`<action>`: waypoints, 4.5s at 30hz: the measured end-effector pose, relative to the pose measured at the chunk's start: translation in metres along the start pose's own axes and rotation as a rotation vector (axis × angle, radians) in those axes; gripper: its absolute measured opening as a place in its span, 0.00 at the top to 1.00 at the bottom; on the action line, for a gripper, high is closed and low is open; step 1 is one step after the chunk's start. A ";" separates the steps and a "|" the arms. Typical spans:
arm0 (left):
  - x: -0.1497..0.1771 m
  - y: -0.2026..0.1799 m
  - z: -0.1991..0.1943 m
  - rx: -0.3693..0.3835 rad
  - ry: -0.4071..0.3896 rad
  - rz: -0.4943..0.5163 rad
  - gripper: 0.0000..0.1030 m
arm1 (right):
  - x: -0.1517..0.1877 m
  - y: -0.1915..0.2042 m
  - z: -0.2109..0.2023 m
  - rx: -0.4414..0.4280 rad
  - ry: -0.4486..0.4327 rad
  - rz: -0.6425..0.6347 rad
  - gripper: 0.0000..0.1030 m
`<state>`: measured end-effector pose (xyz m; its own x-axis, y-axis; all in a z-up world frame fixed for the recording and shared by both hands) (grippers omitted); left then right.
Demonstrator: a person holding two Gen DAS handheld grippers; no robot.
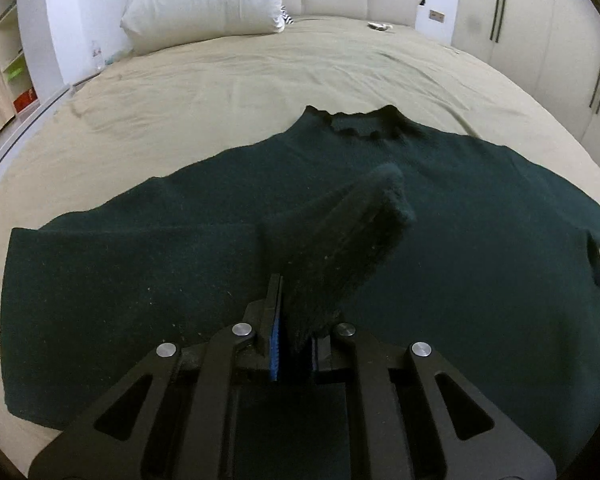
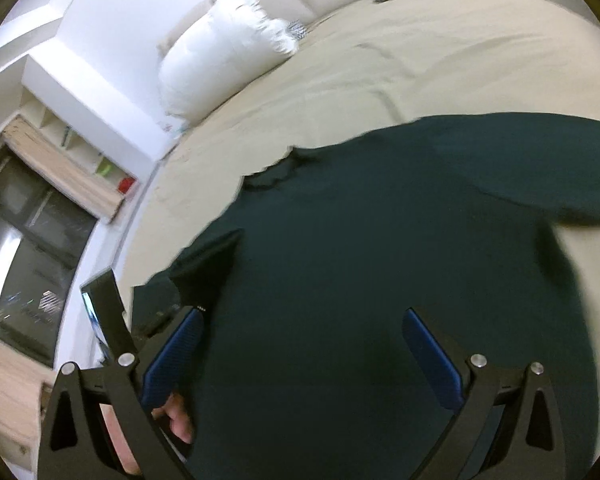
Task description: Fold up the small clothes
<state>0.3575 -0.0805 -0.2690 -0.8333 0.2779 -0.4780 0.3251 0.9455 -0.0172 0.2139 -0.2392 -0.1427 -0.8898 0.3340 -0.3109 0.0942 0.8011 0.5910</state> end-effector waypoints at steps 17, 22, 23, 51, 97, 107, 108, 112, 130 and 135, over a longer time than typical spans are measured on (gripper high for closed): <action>0.048 0.012 -0.077 0.035 -0.046 -0.077 0.23 | -0.014 0.054 0.137 -0.190 0.348 0.131 0.20; 0.064 0.051 -0.087 0.103 -0.070 -0.223 0.23 | -0.020 0.046 0.136 -0.128 0.341 0.140 0.33; 0.066 0.057 -0.090 0.113 -0.078 -0.245 0.23 | -0.023 0.040 0.133 -0.088 0.324 0.142 0.35; 0.076 0.131 -0.131 0.261 -0.191 -0.525 0.23 | -0.065 -0.016 0.080 0.096 0.177 -0.035 0.86; -0.031 0.103 -0.064 0.089 -0.047 -0.275 0.74 | -0.065 -0.089 0.048 0.196 0.143 0.011 0.86; -0.022 0.102 -0.029 0.007 0.017 -0.211 0.74 | -0.064 -0.103 0.061 0.172 0.142 0.019 0.85; -0.023 0.101 -0.030 0.003 0.022 -0.210 0.74 | -0.064 -0.102 0.056 0.167 0.135 0.023 0.82; -0.025 0.097 -0.049 0.004 -0.019 -0.218 0.74 | -0.067 -0.095 0.017 0.266 0.022 0.036 0.70; -0.014 0.074 -0.046 0.066 -0.007 -0.232 0.73 | -0.031 -0.192 -0.109 0.025 -0.323 0.314 0.43; -0.018 0.055 -0.069 0.159 -0.049 -0.291 0.33 | 0.016 -0.310 -0.220 0.091 -0.517 0.629 0.39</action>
<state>0.3601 -0.0216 -0.2009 -0.8803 -0.0124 -0.4743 0.1453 0.9446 -0.2943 0.0720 -0.5911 -0.1675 -0.3429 0.9031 -0.2586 0.5627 0.4179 0.7132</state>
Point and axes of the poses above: each gripper's, at about its wrist camera, not at the fingertips, and z roughly the way its jaws point, y to its left, x to its underside, the point moved 10 cm from there along z, roughly the way its jaws point, and after that the axes turned 10 degrees about y, right-handed, at the moved point
